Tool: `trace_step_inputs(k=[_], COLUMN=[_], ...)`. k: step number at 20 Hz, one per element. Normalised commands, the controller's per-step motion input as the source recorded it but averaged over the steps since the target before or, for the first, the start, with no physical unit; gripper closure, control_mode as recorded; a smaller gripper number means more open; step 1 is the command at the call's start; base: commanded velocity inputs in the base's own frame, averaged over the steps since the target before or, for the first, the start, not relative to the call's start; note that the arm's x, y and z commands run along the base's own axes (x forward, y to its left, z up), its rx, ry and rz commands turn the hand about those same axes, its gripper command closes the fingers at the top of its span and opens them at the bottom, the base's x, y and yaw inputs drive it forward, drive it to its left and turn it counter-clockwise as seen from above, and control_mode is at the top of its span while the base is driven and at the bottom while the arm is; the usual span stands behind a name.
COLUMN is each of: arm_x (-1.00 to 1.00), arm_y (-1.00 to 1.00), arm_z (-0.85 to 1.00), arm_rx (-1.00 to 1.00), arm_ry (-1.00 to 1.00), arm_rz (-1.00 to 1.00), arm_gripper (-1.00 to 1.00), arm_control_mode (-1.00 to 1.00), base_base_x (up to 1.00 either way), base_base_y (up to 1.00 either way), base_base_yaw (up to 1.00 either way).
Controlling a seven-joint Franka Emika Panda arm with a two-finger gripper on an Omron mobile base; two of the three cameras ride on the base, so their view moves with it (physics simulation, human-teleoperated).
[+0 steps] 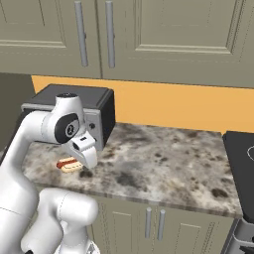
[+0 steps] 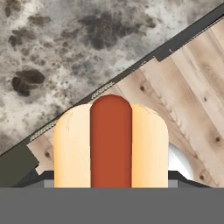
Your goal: Store the hot dog in the freezer for long-term storage. Close the freezer door after placing the cooked food.
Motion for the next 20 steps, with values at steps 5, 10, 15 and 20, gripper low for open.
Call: trace_step_inputs(k=[5,10,15,20], arm_x=[-0.06,-0.13,0.0,0.0], arm_y=[0.0,0.0,0.0,0.0], arm_z=[0.0,0.0,0.0,0.0], arm_rx=[0.0,0.0,0.0,0.0], arm_ry=[0.0,0.0,0.0,0.0], arm_rz=[0.0,0.0,0.0,0.0], arm_gripper=[1.0,1.0,1.0,1.0], arm_control_mode=[-1.0,1.0,1.0,1.0], base_base_x=[0.0,-0.27,-0.61,-0.71], base_base_y=[0.0,0.0,0.0,0.0], base_base_yaw=[0.0,0.0,0.0,0.0])
